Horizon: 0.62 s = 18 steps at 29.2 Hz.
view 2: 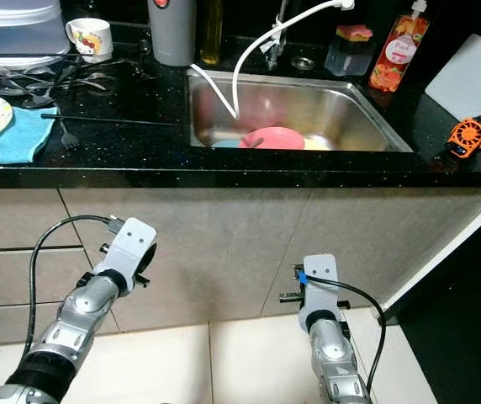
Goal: Kitchen organization
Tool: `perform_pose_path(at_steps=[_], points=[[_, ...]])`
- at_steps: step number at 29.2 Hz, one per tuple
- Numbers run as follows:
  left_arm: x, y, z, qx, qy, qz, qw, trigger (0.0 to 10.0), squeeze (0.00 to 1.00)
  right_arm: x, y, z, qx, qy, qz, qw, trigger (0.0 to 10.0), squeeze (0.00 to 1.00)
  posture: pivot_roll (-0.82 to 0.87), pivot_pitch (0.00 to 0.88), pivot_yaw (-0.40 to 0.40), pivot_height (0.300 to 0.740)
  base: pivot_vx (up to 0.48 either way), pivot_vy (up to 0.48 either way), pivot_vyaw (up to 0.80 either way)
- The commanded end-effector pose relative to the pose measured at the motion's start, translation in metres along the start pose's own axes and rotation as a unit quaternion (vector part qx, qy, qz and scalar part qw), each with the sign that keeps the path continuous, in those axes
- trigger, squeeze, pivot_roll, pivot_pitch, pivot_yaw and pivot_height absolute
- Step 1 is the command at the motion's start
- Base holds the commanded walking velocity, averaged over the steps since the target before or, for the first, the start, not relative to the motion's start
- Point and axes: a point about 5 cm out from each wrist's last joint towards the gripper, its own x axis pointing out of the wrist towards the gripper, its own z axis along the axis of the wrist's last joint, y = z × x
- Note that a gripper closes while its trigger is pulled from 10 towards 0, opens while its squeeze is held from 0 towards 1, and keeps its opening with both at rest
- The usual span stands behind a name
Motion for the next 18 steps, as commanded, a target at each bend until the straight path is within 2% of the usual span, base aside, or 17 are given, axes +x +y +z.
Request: perform_pose_path(at_steps=[1,18], points=[[-0.0016,-0.0035,-0.0016,-0.003,0.004,-0.005,1.000,10.0,0.00,-0.0005,-0.0054,-0.0016,-0.001,0.003,-0.008,1.000,10.0,0.00,0.12,0.059,-0.123,0.740,0.000,-0.274,0.00],[-0.0018,-0.0038,-0.0010,-0.008,0.004,-0.009,1.000,10.0,0.00,-0.0016,-0.0047,-0.0026,0.000,0.004,-0.007,1.000,10.0,0.00,0.12,0.061,-0.123,0.740,0.000,-0.016,0.00]])
